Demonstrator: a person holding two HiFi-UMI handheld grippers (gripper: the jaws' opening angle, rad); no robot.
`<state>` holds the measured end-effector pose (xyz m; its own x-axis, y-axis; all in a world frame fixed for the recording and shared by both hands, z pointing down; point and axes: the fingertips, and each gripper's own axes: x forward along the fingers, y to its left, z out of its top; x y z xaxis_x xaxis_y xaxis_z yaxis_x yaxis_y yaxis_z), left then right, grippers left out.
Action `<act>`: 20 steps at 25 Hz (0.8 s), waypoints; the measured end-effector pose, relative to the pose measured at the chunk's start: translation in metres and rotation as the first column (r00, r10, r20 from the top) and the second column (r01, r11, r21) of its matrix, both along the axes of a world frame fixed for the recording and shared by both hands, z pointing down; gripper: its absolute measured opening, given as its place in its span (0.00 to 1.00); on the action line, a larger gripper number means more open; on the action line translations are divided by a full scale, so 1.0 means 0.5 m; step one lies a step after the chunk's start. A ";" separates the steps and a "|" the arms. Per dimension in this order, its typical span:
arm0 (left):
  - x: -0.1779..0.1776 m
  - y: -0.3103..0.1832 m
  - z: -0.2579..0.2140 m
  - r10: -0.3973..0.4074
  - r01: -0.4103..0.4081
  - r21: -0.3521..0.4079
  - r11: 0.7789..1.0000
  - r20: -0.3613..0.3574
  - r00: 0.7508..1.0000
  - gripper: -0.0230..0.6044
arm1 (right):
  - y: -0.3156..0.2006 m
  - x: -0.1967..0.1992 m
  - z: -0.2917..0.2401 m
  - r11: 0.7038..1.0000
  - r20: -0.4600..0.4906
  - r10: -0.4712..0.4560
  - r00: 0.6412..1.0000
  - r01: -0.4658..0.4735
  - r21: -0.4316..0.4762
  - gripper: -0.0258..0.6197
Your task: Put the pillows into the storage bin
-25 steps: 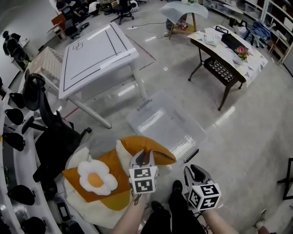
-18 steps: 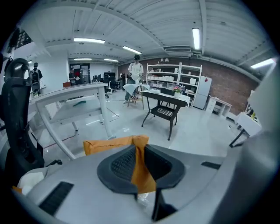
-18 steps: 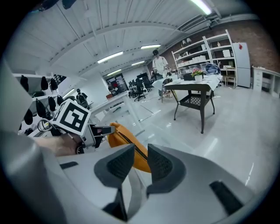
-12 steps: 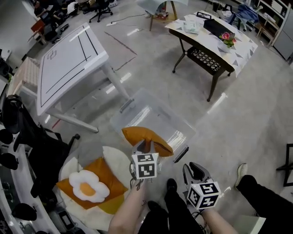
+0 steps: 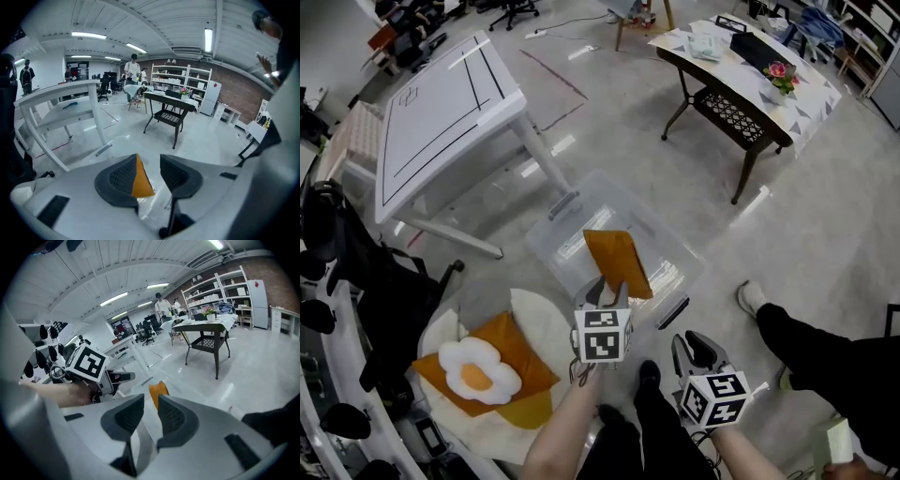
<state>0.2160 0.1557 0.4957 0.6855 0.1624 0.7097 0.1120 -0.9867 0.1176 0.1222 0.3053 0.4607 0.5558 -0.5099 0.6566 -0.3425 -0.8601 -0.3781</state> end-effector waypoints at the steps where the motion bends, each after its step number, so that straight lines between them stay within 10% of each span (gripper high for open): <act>1: -0.019 -0.009 0.005 -0.015 0.015 0.000 1.000 0.010 1.000 0.25 | -0.008 -0.002 0.001 1.000 0.002 -0.018 1.000 0.018 0.003 0.18; 12: -0.263 -0.190 0.060 -0.304 0.300 0.051 0.952 0.110 0.946 0.25 | -0.152 -0.041 0.003 0.959 0.014 -0.283 0.959 0.282 0.030 0.18; 16: -0.364 -0.289 0.067 -0.447 0.442 0.069 0.894 0.126 0.885 0.25 | -0.241 -0.078 0.009 0.925 0.020 -0.378 0.926 0.377 0.042 0.18; 20: -0.487 -0.390 0.086 -0.619 0.609 0.109 0.785 0.144 0.772 0.26 | -0.338 -0.121 0.019 0.863 0.028 -0.505 0.863 0.504 0.044 0.18</act>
